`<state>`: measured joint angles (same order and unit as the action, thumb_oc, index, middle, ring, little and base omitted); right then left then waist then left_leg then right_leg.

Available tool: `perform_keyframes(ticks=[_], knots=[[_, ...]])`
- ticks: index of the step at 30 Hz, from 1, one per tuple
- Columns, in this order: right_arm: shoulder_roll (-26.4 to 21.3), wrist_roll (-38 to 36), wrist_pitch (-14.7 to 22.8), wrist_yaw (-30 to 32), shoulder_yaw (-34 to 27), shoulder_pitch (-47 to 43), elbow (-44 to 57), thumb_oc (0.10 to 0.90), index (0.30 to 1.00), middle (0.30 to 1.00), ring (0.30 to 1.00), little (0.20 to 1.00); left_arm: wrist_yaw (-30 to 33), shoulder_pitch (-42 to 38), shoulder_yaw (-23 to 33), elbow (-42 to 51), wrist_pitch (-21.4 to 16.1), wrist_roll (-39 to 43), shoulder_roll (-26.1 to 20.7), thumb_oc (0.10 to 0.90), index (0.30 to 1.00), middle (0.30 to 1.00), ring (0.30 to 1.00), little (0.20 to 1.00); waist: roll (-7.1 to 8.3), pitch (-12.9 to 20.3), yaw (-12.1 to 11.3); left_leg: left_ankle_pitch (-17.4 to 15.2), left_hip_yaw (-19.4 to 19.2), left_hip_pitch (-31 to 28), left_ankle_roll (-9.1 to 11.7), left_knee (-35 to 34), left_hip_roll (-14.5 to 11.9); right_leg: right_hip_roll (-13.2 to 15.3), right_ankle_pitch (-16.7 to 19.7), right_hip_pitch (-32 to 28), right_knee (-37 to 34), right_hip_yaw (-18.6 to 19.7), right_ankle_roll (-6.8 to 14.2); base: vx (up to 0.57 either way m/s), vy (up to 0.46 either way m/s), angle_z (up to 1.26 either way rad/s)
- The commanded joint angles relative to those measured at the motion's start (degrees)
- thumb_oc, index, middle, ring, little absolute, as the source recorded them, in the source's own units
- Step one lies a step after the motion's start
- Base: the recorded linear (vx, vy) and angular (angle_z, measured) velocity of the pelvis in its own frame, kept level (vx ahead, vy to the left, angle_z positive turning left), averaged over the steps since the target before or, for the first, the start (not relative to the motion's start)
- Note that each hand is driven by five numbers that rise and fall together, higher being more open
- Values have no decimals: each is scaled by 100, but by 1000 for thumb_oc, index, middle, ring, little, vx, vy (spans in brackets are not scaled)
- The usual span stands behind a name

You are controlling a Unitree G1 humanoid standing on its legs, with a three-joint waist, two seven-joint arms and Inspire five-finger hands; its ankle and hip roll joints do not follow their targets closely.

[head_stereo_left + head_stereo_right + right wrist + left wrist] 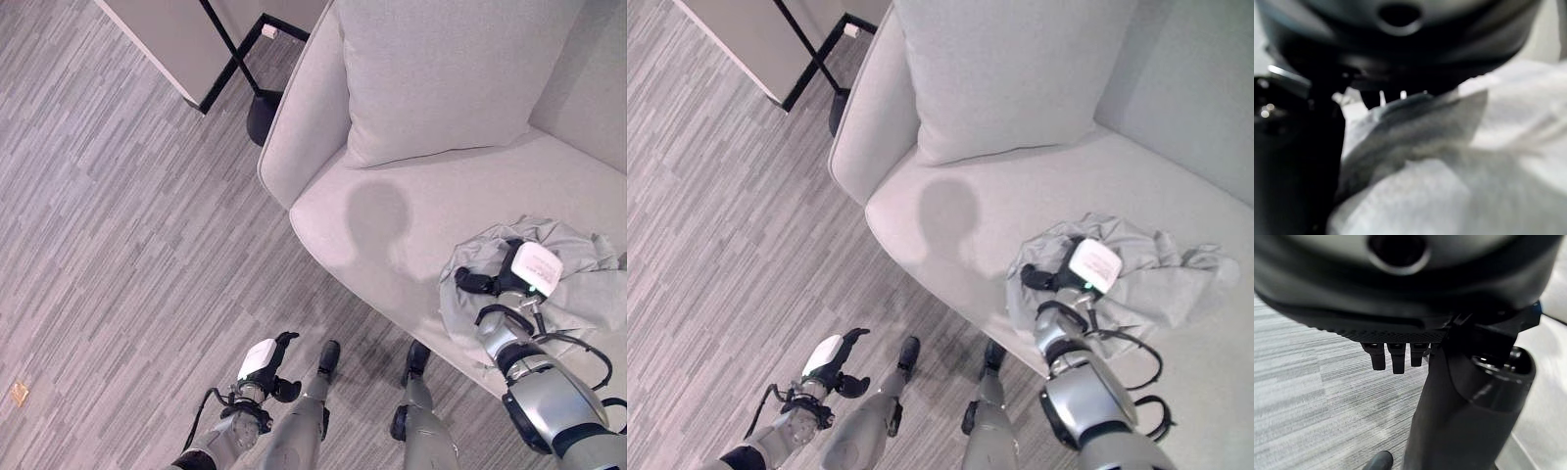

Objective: Hang the clothes on the sofa on the clothes rack.

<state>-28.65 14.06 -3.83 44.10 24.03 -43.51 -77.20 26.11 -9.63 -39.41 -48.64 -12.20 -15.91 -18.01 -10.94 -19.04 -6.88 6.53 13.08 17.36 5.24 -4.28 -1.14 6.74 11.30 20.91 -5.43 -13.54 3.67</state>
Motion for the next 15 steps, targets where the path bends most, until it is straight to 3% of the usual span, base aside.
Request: perform_keyframes(ticks=[1, 6, 9, 13, 15], knots=[[223, -457, -128, -421, 24, 601, -447, 400, 300, 300, 300, 300, 359, -150, 21, -319, 31, -168, 38, 800, 900, 900, 900, 900, -216, 111, 56, 42, -336, 285, -92, -72, 278, 40, -701, 102, 719, 468, 259, 0, 0, 0], [266, -747, -43, -255, -231, 802, -236, 400, 300, 300, 300, 300, 524, -186, 139, -281, 77, -206, 48, 800, 900, 900, 900, 900, -191, 146, 168, -4, -321, 171, -90, -72, 303, 65, -697, -39, 667, 461, 269, 0, 0, 0], [235, -1835, 432, 5, -822, 846, 278, 400, 300, 300, 300, 300, 545, -196, 142, -349, 148, -215, 44, 800, 900, 900, 900, 900, -176, 151, 277, -53, -378, 84, -86, -72, 307, 71, -658, -162, 562, 498, 287, -50, 9, 0], [207, -2346, 799, 164, -1135, 971, 1065, 400, 300, 300, 300, 300, 484, -201, 243, -410, 180, -149, 65, 800, 900, 900, 900, 900, -104, 186, 350, -94, -441, 32, -83, -72, 280, 56, -674, -219, 536, 517, 276, -29, -10, -8], [254, -2863, 1177, 263, -1437, 1138, 1950, 400, 300, 300, 300, 300, 443, -158, 347, -383, 218, -126, 49, 800, 900, 900, 900, 900, -10, 230, 411, -135, -500, -28, -80, -72, 238, 45, -688, -272, 525, 545, 266, -20, -30, -8]])
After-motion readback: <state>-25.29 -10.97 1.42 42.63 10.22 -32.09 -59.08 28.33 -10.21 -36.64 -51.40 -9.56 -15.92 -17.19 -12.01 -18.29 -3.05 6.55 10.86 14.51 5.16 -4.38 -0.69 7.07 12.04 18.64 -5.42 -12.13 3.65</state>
